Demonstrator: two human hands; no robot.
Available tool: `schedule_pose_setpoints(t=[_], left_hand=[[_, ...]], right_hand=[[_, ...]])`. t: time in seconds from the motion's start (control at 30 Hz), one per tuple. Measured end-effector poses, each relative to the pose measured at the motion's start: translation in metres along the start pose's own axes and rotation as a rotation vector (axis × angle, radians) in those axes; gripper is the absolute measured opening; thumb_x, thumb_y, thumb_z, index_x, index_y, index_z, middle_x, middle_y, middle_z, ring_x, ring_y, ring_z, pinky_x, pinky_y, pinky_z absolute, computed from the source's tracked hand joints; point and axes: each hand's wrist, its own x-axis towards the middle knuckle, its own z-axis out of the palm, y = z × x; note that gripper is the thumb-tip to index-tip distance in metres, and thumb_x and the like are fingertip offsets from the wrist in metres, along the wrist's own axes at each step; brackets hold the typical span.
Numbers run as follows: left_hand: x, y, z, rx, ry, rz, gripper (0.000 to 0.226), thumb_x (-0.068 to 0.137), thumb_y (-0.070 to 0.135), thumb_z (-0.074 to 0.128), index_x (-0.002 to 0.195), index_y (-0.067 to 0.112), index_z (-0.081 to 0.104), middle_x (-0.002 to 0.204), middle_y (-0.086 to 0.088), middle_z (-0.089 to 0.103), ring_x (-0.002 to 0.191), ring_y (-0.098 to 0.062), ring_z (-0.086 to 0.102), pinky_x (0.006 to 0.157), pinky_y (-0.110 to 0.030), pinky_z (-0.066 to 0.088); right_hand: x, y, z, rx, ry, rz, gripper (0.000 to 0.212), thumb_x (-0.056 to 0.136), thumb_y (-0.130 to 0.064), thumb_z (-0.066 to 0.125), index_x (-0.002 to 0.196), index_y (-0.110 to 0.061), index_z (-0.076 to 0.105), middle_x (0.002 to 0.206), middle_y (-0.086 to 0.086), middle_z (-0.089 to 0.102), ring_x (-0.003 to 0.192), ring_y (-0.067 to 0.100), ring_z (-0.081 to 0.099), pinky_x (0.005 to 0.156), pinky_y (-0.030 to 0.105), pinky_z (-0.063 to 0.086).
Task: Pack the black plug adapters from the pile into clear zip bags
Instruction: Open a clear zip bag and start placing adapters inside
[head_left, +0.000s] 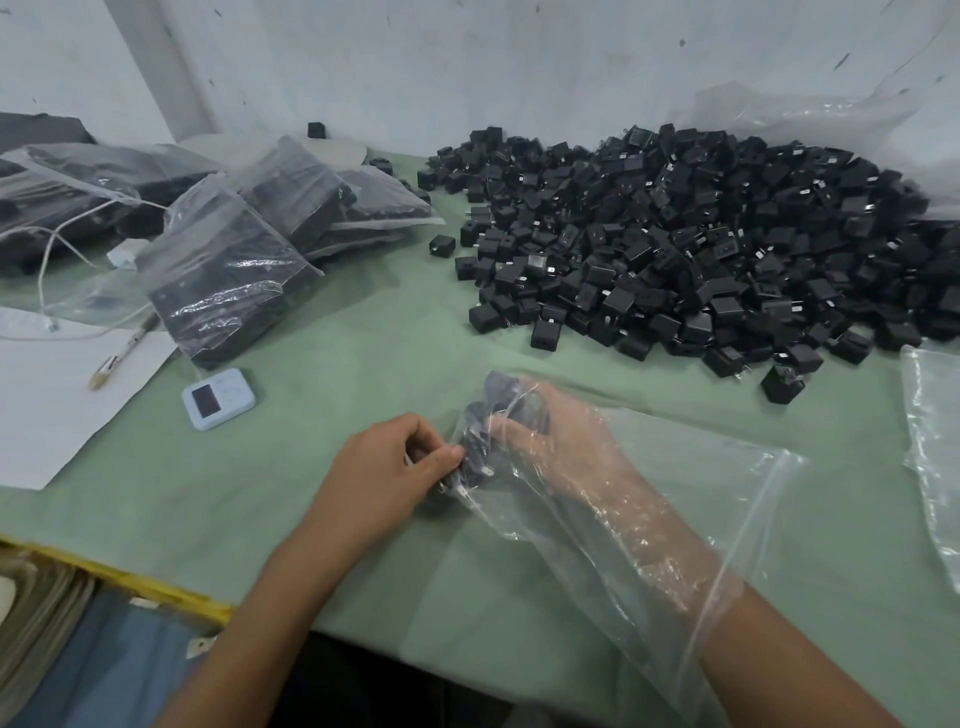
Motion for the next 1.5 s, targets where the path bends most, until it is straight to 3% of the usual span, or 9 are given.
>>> schedule_pose_setpoints(t=[0.1, 0.2, 0.33, 0.57, 0.73, 0.87, 1.07, 1.3, 1.5], left_hand=[[-0.002, -0.004, -0.003, -0.133, -0.074, -0.06, 0.019, 0.083, 0.034, 0.079, 0.093, 0.028, 0.063, 0.087, 0.009, 0.069, 0.06, -0.001, 0.053, 0.06, -0.016, 0.045], [-0.002, -0.005, -0.006, -0.35, -0.162, -0.092, 0.031, 0.087, 0.016, 0.076, 0.111, 0.031, 0.063, 0.111, 0.008, 0.066, 0.076, 0.001, 0.062, 0.069, -0.014, 0.051], [0.038, 0.016, 0.005, -0.369, -0.113, -0.076, 0.031, 0.099, 0.032, 0.059, 0.13, 0.03, 0.06, 0.121, 0.016, 0.063, 0.098, 0.004, 0.06, 0.089, -0.02, 0.045], [0.092, 0.032, 0.043, -0.21, -0.186, -0.131, 0.018, 0.092, 0.037, 0.058, 0.083, 0.028, 0.07, 0.09, 0.003, 0.075, 0.082, -0.015, 0.07, 0.085, -0.037, 0.056], [0.086, 0.032, 0.05, -0.154, -0.11, -0.025, 0.022, 0.097, 0.037, 0.051, 0.094, 0.03, 0.072, 0.091, 0.014, 0.071, 0.09, -0.01, 0.065, 0.09, -0.037, 0.052], [0.075, 0.028, 0.049, -0.107, -0.123, 0.081, 0.032, 0.099, 0.035, 0.046, 0.087, 0.018, 0.07, 0.083, 0.001, 0.071, 0.083, -0.019, 0.065, 0.085, -0.045, 0.053], [0.052, 0.026, 0.027, -0.317, -0.107, -0.041, 0.026, 0.1, 0.041, 0.053, 0.121, 0.031, 0.065, 0.105, 0.018, 0.067, 0.092, 0.001, 0.063, 0.089, -0.028, 0.051], [-0.015, 0.014, 0.039, -0.168, 0.052, 0.046, 0.033, 0.101, 0.027, 0.051, 0.134, 0.025, 0.058, 0.126, 0.013, 0.063, 0.113, -0.008, 0.059, 0.101, -0.035, 0.047], [-0.009, 0.014, 0.038, -0.218, 0.029, -0.133, 0.02, 0.094, 0.038, 0.062, 0.11, 0.026, 0.064, 0.098, 0.007, 0.071, 0.096, -0.021, 0.067, 0.093, -0.047, 0.051]], right_hand=[[-0.001, 0.0, 0.001, -0.041, -0.013, 0.006, 0.033, 0.085, -0.051, 0.07, 0.113, -0.035, 0.061, 0.097, -0.019, 0.067, 0.091, 0.01, 0.066, 0.073, 0.02, 0.051], [-0.004, -0.005, -0.001, -0.203, -0.018, -0.033, 0.044, 0.086, -0.059, 0.062, 0.121, -0.032, 0.057, 0.113, -0.012, 0.065, 0.101, 0.011, 0.062, 0.089, 0.034, 0.052], [-0.01, -0.008, 0.0, -0.118, -0.02, -0.041, 0.047, 0.087, -0.054, 0.066, 0.124, -0.027, 0.057, 0.116, -0.006, 0.066, 0.107, 0.016, 0.063, 0.095, 0.042, 0.053], [-0.014, 0.003, 0.008, -0.07, 0.077, -0.061, 0.056, 0.084, -0.057, 0.068, 0.132, -0.032, 0.053, 0.113, -0.012, 0.066, 0.103, 0.01, 0.064, 0.092, 0.036, 0.053], [-0.019, 0.015, 0.014, 0.039, 0.136, 0.012, 0.037, 0.083, -0.051, 0.073, 0.11, -0.05, 0.049, 0.092, -0.024, 0.063, 0.088, -0.008, 0.061, 0.085, 0.029, 0.053], [-0.017, 0.01, 0.014, -0.022, 0.118, 0.033, 0.052, 0.08, -0.057, 0.072, 0.124, -0.041, 0.05, 0.1, -0.02, 0.064, 0.084, -0.005, 0.058, 0.078, 0.025, 0.049], [-0.023, 0.007, 0.019, -0.013, 0.187, -0.028, 0.031, 0.079, -0.058, 0.071, 0.098, -0.05, 0.048, 0.082, -0.024, 0.064, 0.069, -0.01, 0.06, 0.055, 0.01, 0.039], [-0.021, 0.008, 0.027, -0.114, 0.254, -0.067, 0.027, 0.082, -0.063, 0.064, 0.097, -0.051, 0.044, 0.093, -0.024, 0.062, 0.079, -0.012, 0.057, 0.063, 0.016, 0.042], [-0.017, 0.029, 0.015, 0.014, 0.134, -0.12, 0.034, 0.088, -0.029, 0.073, 0.108, -0.041, 0.049, 0.094, -0.016, 0.063, 0.084, 0.005, 0.062, 0.076, 0.029, 0.054]])
